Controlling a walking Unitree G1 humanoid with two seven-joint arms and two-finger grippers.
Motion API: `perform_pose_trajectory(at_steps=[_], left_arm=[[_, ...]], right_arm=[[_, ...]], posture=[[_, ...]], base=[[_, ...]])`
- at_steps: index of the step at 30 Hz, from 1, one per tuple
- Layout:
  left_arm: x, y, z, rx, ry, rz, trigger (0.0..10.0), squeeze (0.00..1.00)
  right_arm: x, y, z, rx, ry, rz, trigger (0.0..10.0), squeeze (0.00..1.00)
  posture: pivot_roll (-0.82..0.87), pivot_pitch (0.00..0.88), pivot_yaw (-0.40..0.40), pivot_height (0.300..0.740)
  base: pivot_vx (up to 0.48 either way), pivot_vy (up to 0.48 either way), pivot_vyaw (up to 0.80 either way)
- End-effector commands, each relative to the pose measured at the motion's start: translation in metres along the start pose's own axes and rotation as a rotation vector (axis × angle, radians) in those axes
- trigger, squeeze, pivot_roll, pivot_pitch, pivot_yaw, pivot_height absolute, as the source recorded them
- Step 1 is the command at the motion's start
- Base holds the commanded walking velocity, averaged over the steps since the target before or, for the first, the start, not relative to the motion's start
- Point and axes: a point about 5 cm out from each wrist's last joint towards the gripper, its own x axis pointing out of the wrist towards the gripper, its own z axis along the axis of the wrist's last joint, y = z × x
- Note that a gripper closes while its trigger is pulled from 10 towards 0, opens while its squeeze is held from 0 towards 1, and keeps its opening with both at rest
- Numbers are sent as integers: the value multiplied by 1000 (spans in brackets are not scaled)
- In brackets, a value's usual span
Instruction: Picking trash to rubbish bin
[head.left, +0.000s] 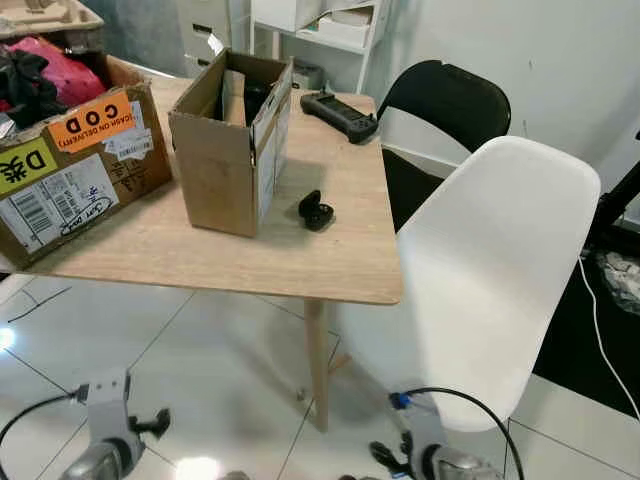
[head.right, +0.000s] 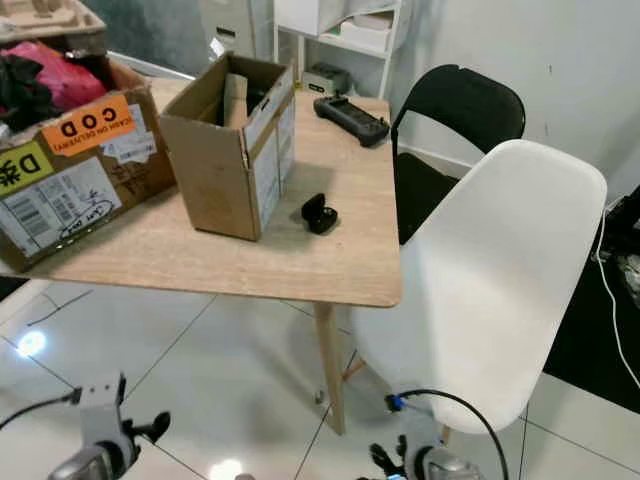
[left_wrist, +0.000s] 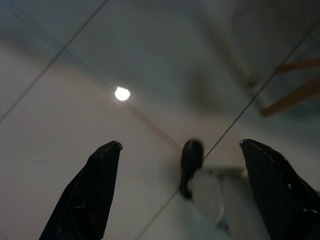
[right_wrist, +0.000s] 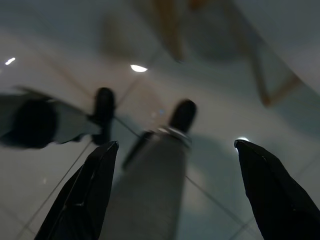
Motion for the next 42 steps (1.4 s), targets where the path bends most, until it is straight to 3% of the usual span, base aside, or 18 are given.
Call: perform_pose_trajectory(at_steps=[1, 4, 7, 11, 14, 17, 29, 36, 42], left_arm=[[-2, -3, -22, -38, 76, 43, 10000, 0], [-5, -3, -40, -56, 142, 78, 10000, 0], [-6, -3, -42, -65, 150, 84, 10000, 0], [-11, -1, -59, -86, 200, 130, 10000, 0], [-17, 2, -76, -203, 229, 197, 10000, 0], [-18, 1, -78, -234, 226, 202, 10000, 0], [-19, -9, -88, -216, 254, 161, 10000, 0], [-18, -15, -88, -147, 270, 117, 10000, 0], [-17, -16, -88, -144, 271, 111, 10000, 0]], right_arm=[[-2, 0, -18, 71, 47, -47, 10000, 0], [-4, 4, -35, 46, 118, -60, 10000, 0], [-4, 5, -39, 37, 132, -63, 10000, 0], [-8, 11, -60, -9, 208, -70, 10000, 0], [-8, 21, -68, -64, 239, -58, 10000, 0], [-7, 25, -68, -100, 243, -41, 10000, 0], [-3, 30, -61, -269, 253, 4, 10000, 0], [-4, 31, -65, -304, 270, 18, 10000, 0], [-3, 34, -64, -304, 278, 13, 10000, 0]], posture=[[76, 101, -10, 740], [79, 94, -10, 740], [81, 93, -12, 740], [100, 86, -18, 740], [108, 86, -21, 740], [112, 87, -22, 740], [126, 88, -27, 740], [129, 90, -29, 740], [128, 82, -32, 740]], base=[[0, 0, 0], [0, 0, 0], [0, 0, 0], [-252, 0, 0], [-284, 0, 0], [-296, 0, 0], [-321, 0, 0], [-336, 0, 0], [-340, 0, 0]])
